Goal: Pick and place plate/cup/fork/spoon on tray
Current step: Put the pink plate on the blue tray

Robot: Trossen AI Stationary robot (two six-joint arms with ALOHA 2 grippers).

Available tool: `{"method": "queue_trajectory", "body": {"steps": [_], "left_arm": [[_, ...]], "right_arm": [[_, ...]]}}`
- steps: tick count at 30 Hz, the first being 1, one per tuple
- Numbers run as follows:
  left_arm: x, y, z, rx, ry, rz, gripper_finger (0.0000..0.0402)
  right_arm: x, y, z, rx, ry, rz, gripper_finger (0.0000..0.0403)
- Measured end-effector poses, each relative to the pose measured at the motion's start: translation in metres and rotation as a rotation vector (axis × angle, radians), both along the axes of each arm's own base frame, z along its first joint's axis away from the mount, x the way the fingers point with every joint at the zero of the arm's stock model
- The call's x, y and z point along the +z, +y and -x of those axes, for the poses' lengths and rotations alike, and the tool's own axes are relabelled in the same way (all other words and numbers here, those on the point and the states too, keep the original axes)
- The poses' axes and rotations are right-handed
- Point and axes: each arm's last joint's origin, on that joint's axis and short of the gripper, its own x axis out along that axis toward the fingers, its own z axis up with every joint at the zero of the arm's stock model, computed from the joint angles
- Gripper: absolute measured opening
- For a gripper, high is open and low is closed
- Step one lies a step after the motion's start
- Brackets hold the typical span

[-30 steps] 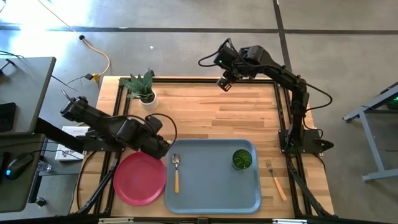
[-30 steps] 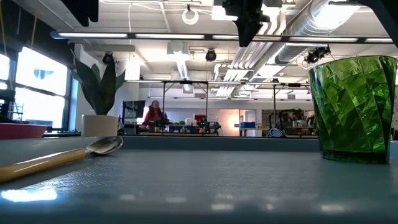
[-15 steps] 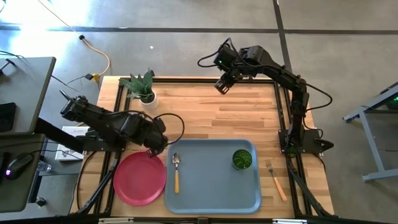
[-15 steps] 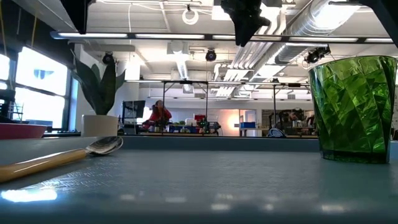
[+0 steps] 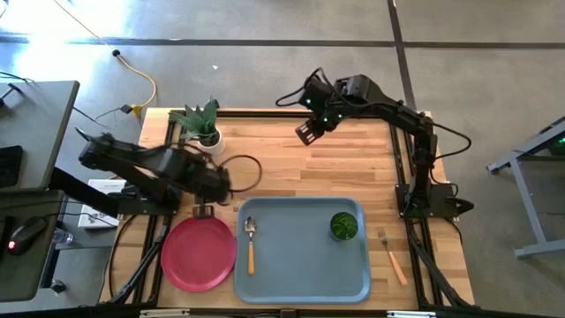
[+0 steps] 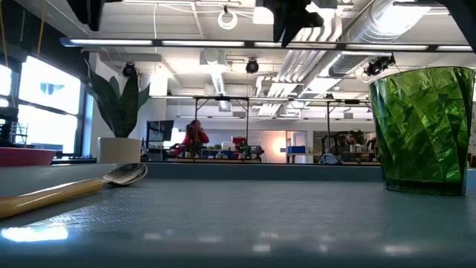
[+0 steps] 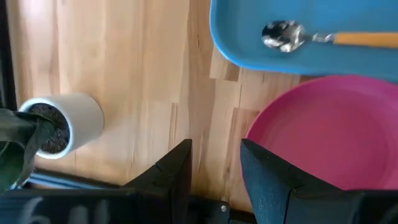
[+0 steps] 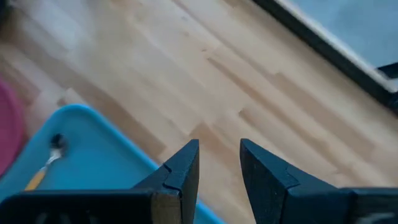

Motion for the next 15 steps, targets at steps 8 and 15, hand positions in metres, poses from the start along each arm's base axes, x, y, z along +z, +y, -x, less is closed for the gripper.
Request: {"method": "queue_trajectory", "body": {"steps": [8,15], "left_arm": [[-0.005,0.014,0.069,0.053,-0.108,-0.001,0.0127],[-0.025,0.021,0.099,0.033,-0.105,0.008,0.0127]], "right_arm": [[0.000,0.032,-0.008,0.013,-0.020,-0.044,0.0108],[0.000,0.050,-0.011,0.012,-0.028,-0.055,0.0108]]}}
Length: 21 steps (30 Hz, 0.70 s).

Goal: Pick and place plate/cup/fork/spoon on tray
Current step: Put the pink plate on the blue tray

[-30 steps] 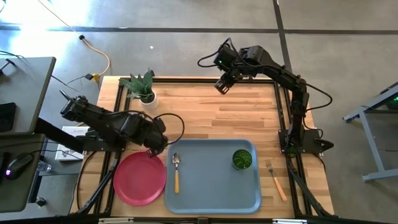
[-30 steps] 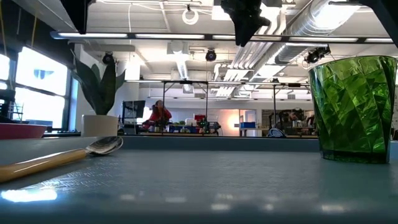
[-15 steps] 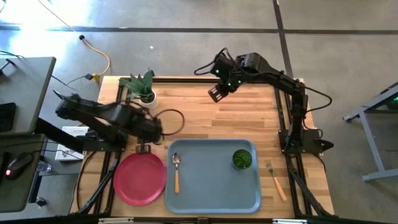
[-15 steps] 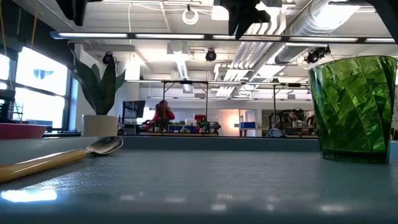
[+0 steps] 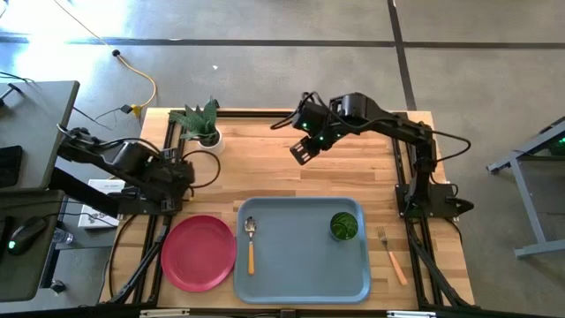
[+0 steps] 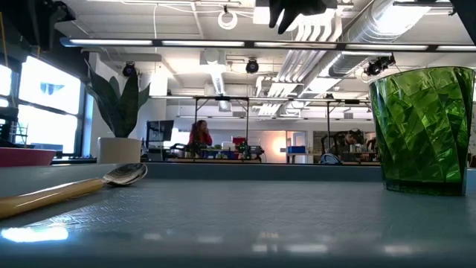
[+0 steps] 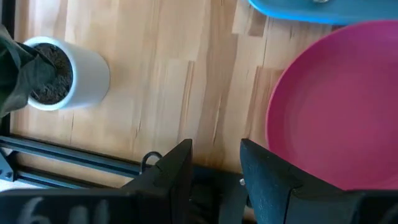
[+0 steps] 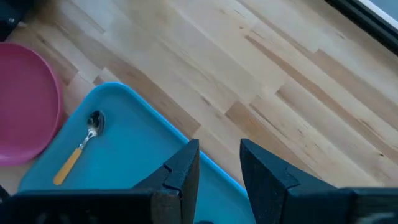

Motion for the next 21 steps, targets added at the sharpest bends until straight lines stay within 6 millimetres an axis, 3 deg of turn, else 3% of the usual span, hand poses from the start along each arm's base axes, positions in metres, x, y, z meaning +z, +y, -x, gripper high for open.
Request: {"method": "queue_trajectory", "body": {"steps": [14,21], "left_arm": [[-0.041,-0.006,0.001,-0.097,0.130,0.097,0.0127],[-0.055,-0.009,-0.006,-0.100,0.086,0.114,0.0127]], "right_arm": [[0.000,0.021,-0.002,-0.039,-0.009,0.028,0.0108],[0.000,0.023,-0.003,-0.042,-0.007,0.058,0.0108]]}}
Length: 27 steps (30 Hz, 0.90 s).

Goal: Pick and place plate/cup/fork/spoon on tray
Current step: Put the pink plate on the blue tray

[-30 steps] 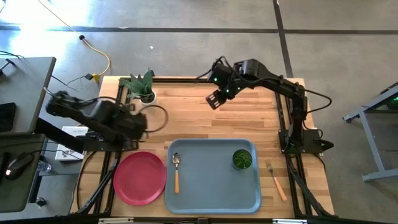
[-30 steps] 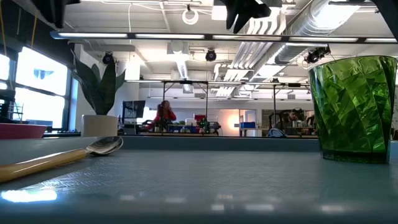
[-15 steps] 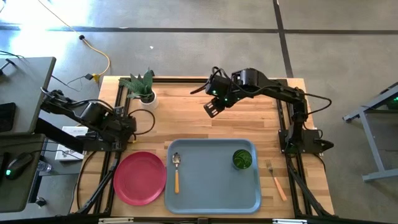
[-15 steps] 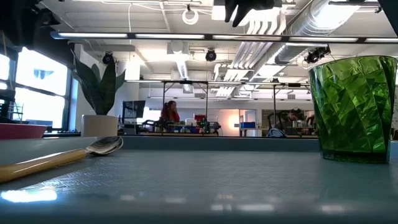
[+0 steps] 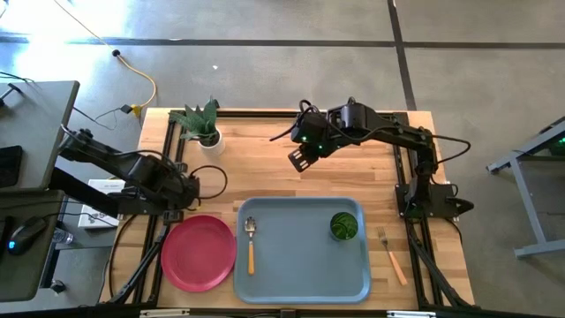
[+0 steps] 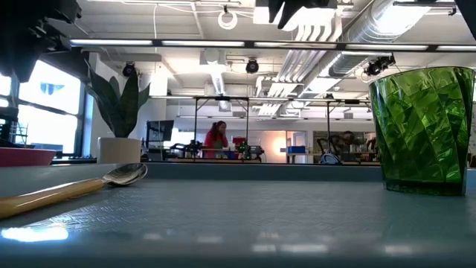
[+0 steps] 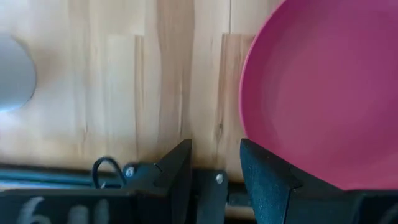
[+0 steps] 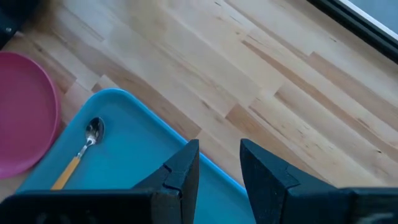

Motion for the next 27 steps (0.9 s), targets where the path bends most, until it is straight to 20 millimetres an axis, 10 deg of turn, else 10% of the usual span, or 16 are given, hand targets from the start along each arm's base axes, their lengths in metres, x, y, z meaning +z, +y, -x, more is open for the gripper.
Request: {"method": "queue_trajectory", "body": {"steps": [27], "left_arm": [[-0.064,-0.009,-0.017,0.018,-0.021,0.076,0.0127]], "right_arm": [[0.000,0.000,0.000,0.007,0.000,-0.010,0.0108]]}}
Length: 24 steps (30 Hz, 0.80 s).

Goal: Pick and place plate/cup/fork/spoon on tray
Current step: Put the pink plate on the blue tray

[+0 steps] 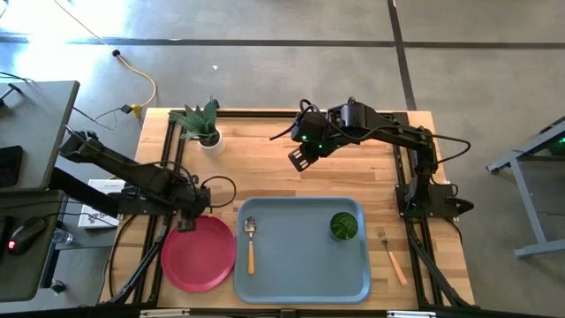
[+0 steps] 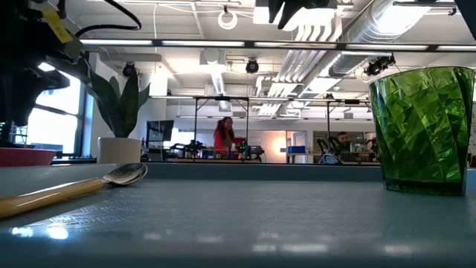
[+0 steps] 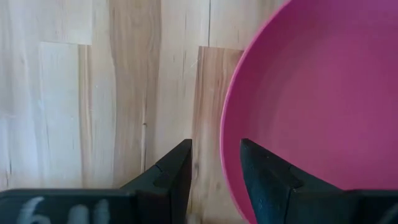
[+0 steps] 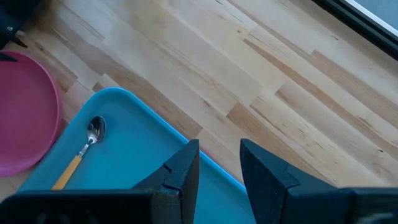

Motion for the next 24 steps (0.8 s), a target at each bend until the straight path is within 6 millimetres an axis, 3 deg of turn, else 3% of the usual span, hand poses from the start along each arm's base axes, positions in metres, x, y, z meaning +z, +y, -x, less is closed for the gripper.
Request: {"method": "queue_trajectory", "body": {"steps": [24], "left_arm": [[-0.037,-0.013,-0.030,-0.081,0.121,-0.039,0.0127]], "right_arm": [[0.000,0.000,0.000,0.000,0.000,0.000,0.0108]]}}
